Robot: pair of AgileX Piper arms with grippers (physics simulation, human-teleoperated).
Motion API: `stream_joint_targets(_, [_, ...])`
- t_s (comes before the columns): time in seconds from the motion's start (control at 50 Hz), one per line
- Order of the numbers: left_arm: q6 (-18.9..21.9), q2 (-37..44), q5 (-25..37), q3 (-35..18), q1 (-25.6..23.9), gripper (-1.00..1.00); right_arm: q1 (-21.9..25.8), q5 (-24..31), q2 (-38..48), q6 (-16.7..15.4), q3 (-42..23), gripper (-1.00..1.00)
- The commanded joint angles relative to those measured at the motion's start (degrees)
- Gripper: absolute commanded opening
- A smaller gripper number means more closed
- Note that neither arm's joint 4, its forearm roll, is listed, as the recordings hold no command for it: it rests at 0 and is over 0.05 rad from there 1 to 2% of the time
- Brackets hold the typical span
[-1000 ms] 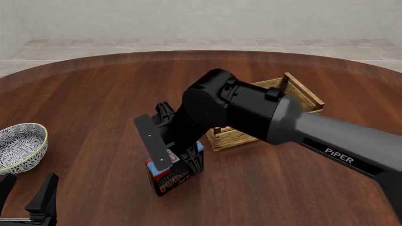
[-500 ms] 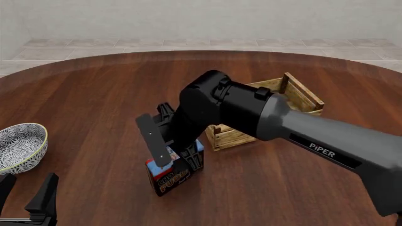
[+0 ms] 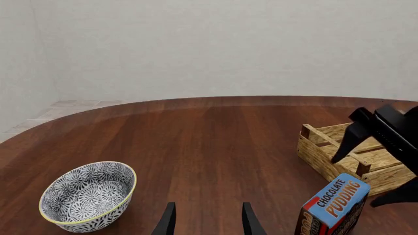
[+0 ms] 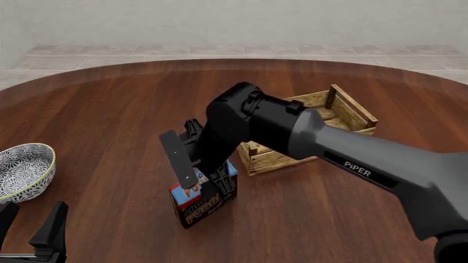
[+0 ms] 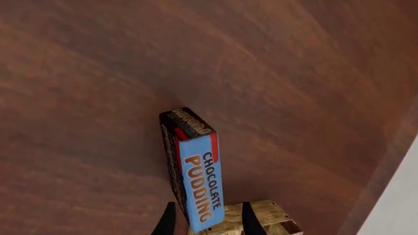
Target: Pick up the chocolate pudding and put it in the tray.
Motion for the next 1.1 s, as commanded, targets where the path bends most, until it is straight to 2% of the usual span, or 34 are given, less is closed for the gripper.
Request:
stream_joint_targets(0.02, [0.0,0.0,0.0,0.0,0.0,1.00,-0.1,-0.2,0.9,0.4,0.0,1.00])
stream_joint_targets(0.26, [0.0,0.0,0.0,0.0,0.0,1.00,-0.4,0.0,1.0,0.8,0.9,1.00])
stream_joint_targets(1.1, [0.0,0.0,0.0,0.0,0.0,1.00,0.7,0.6,4.3,0.9,-2.2,1.00])
